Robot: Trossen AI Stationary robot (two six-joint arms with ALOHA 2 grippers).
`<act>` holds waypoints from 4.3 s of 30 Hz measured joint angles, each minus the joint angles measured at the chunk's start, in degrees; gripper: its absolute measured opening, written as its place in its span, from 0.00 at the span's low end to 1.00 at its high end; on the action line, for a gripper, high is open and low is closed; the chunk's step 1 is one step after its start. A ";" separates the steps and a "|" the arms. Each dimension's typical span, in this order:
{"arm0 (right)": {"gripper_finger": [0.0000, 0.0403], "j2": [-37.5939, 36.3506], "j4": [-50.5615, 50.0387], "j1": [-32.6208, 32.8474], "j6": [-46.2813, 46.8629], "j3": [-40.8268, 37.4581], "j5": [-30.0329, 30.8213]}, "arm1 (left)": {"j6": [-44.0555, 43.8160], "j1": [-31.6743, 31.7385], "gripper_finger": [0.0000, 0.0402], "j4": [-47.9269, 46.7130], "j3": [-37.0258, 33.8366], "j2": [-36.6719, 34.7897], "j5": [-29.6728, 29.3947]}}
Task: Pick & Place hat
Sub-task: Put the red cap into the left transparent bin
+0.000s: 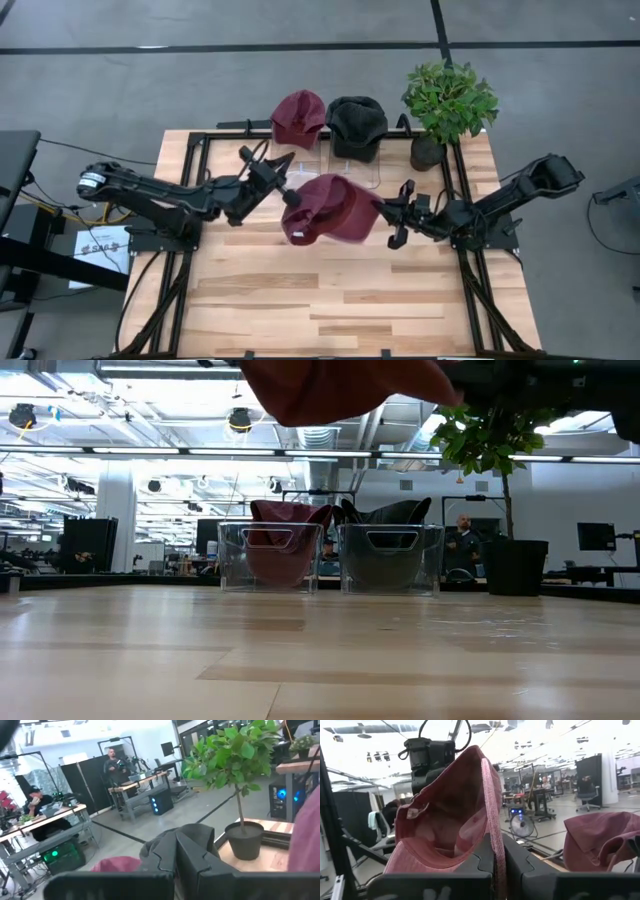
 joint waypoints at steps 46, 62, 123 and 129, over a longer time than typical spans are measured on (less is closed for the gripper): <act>0.00 6.24 11.61 6.43 -12.63 2.03 9.41 | 23.76 -8.66 0.01 4.27 12.53 11.11 -14.87; 0.00 6.24 14.31 9.55 -18.06 2.01 10.96 | 18.74 -5.29 0.01 4.57 4.30 10.77 -18.37; 0.00 6.24 10.74 8.82 -22.74 2.03 14.38 | 4.47 0.99 0.01 7.90 4.34 2.91 13.08; 0.00 6.26 14.08 11.84 -27.19 2.03 14.49 | 2.41 -4.21 0.01 4.24 -1.03 -1.49 12.65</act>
